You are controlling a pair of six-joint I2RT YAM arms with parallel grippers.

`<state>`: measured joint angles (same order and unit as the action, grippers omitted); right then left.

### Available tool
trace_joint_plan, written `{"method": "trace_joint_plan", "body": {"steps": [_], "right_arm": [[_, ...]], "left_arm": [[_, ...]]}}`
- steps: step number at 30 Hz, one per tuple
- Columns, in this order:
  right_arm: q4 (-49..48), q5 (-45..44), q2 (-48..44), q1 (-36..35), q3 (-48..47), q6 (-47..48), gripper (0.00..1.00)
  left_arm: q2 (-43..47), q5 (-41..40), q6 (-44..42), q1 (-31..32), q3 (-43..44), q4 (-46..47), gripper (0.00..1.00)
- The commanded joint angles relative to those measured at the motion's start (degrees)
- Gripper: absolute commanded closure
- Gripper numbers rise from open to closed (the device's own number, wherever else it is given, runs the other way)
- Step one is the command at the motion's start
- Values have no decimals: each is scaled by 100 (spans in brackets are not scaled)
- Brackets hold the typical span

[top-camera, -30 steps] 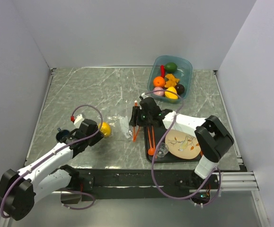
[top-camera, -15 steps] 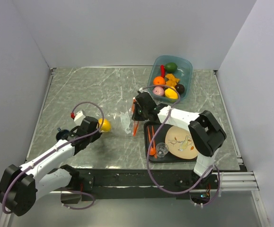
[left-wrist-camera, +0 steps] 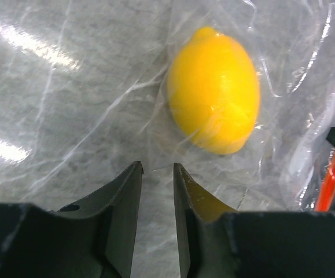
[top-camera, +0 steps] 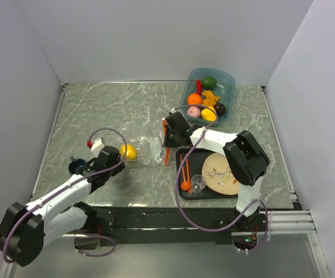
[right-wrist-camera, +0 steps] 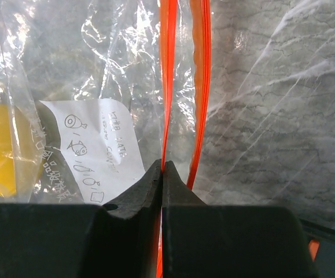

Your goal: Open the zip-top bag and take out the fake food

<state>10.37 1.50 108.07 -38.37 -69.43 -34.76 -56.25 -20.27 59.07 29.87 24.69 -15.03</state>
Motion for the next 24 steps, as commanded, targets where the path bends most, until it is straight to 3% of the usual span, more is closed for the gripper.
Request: {"method": "trace_joint_plan", "body": {"steps": [1, 8, 13, 24], "right_arm": [[9, -9, 56, 58, -220, 93, 95], [-44, 35, 82, 75, -176, 84, 95], [-88, 17, 65, 75, -150, 49, 95], [114, -457, 126, 75, -413, 14, 99]], "left_arm": [[26, 190, -194, -7, -192, 956, 66], [-307, 147, -282, -7, -245, 1362, 70], [-238, 59, -378, -7, -79, 1204, 98], [615, 357, -695, 2, 713, 44, 99]]}}
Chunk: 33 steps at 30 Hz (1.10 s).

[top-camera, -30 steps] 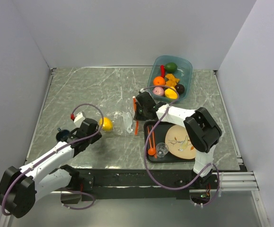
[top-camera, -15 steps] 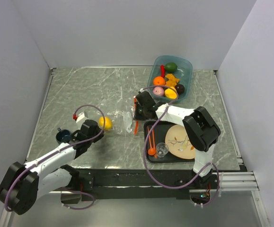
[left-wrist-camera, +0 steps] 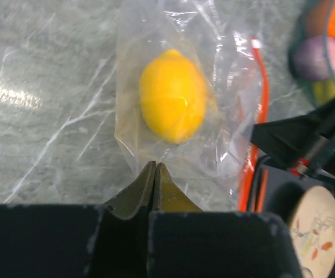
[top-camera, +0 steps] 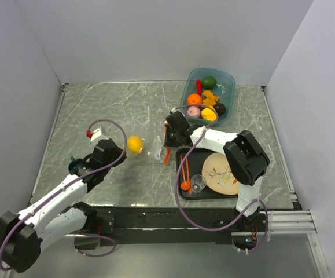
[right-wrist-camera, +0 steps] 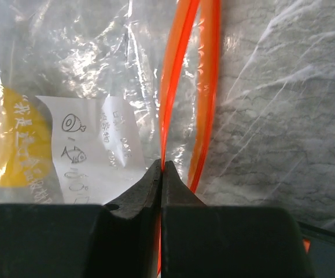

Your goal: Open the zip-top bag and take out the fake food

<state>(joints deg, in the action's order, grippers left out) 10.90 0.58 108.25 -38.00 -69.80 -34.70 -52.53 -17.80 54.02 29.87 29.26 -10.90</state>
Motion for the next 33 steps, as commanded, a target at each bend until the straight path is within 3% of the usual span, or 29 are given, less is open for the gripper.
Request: {"method": "trace_joint_plan", "body": {"steps": [1, 11, 13, 14, 20, 25, 28, 29, 33], "right_arm": [[79, -374, 126, 38, -437, 16, 99], [80, -287, 31, 29, -552, 24, 100], [18, -199, -31, 12, -499, 24, 100], [27, -190, -40, 3, -491, 24, 100], [-34, -76, -110, 3, -473, 16, 98], [-26, -75, -207, 3, -482, 24, 94], [-35, 46, -225, -6, -491, -10, 91], [-52, 82, -242, 3, -491, -19, 90], [-228, 337, -409, 3, -351, -64, 77]], "left_arm": [[261, 110, -190, 2, 256, -465, 99], [-29, -250, 144, 2, 229, -1107, 99], [6, -320, 118, 2, 343, -1230, 89], [32, -346, 83, 2, 414, -1309, 71], [121, -14, -180, 2, 1204, -1627, 53], [-763, 461, -129, 2, 1925, -916, 56], [-1676, 200, 12, -7, 2286, -617, 65], [-1916, -37, 108, -16, 2339, -320, 72], [-2928, -223, 100, -104, 2698, 280, 80]]}}
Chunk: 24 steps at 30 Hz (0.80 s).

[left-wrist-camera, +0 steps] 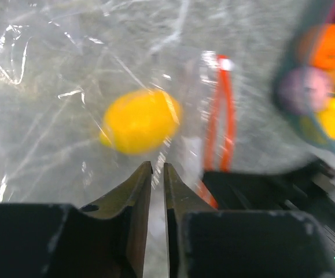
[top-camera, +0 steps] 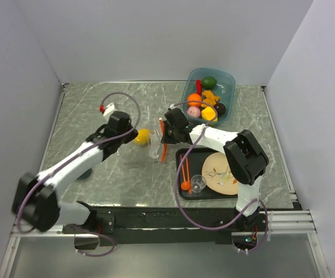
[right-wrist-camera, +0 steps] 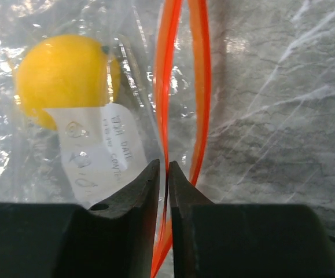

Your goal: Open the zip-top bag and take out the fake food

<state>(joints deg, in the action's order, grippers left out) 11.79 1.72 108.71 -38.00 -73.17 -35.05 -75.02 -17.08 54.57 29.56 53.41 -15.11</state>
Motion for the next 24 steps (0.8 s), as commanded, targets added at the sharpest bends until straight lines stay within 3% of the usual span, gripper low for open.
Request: {"method": "trace_joint_plan", "body": {"steps": [1, 5, 9, 11, 12, 17, 24], "right_arm": [[-318, 233, -543, 3, 13, -28, 70], [-318, 136, -868, 134, 284, -2, 49], [-467, 206, -1132, 502, 654, -125, 48], [-546, 381, -1159, 670, 821, -213, 51], [-581, 452, -1133, 793, 839, -248, 58], [-625, 838, -720, 829, 515, -222, 75], [-582, 988, -79, 706, -22, -292, 81]], "left_arm": [[-976, -357, 28, -99, 336, 772, 81], [-1523, -392, 10, -205, 539, 948, 84], [-1787, -296, 10, -240, 521, 1142, 85], [-1910, -287, 2, -249, 513, 1142, 85], [-1954, -296, 1, -249, 495, 1177, 85], [-2077, -234, -16, -284, 469, 1265, 85], [-2227, -217, -42, -293, 513, 1292, 86]]}}
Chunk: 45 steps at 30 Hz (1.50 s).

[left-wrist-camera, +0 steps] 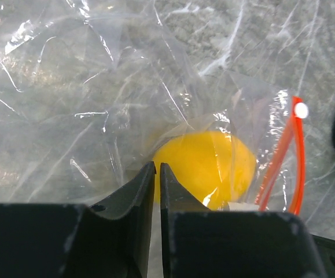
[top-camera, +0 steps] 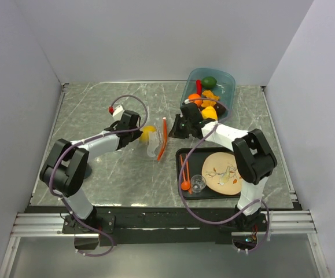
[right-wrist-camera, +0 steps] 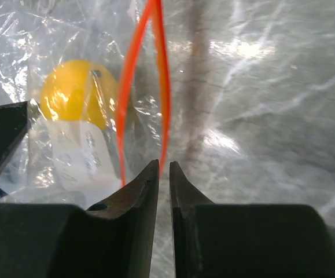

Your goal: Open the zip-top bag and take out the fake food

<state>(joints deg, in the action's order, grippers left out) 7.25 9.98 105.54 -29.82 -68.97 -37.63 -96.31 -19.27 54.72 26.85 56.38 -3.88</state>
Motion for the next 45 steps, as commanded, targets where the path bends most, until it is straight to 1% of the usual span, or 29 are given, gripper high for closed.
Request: {"method": "trace_joint_plan", "body": {"steps": [1, 4, 7, 13, 16, 19, 21, 23, 25, 29, 33, 37, 40, 41, 43, 45], "right_arm": [[-110, 171, 274, -129, -503, -34, 82], [-144, 75, 336, -164, -504, -69, 82], [-153, 162, 485, -155, -617, -78, 82], [-636, 820, 845, -155, -758, -447, 82], [-864, 970, 1004, -155, -828, -702, 81], [-1092, 1190, 1118, -147, -846, -956, 75], [-1225, 1384, 1232, -147, -855, -1158, 69], [-1348, 1437, 1268, -138, -855, -1247, 67], [-1532, 1446, 1259, -138, -724, -1370, 64], [-1709, 1481, 1241, -111, -592, -1510, 58], [-1911, 1525, 1215, -103, -477, -1607, 57], [-1920, 1577, 1285, -111, -556, -1616, 54], [-1990, 1630, 1347, -111, -591, -1669, 53], [-2008, 1630, 1364, -111, -591, -1695, 51], [-1990, 1630, 1408, -120, -644, -1713, 48], [-1938, 1604, 1461, -120, -696, -1687, 42]], "left_arm": [[-116, 2, -67, -13, 224, 151, 86], [-160, -7, -75, -13, 242, 142, 86], [-186, 28, -67, -13, 207, 194, 86], [-309, 98, -93, -13, 216, 282, 86], [-318, 186, -154, -13, 163, 344, 87], [-265, 309, -260, -13, 23, 668, 87], [-230, 388, -339, -13, -57, 792, 87], [-204, 450, -391, -13, -127, 854, 89], [-116, 406, -418, -13, -145, 775, 89], [156, 73, -515, -22, -136, 520, 89], [419, -129, -611, -22, 22, 64, 89], [596, -69, -638, -57, 48, 106, 87], [412, 133, -655, -127, 267, 133, 87], [238, 212, -682, -171, 329, 159, 87], [43, 370, -700, -198, 470, 256, 87], [-272, 520, -647, -259, 532, 344, 87]]}}
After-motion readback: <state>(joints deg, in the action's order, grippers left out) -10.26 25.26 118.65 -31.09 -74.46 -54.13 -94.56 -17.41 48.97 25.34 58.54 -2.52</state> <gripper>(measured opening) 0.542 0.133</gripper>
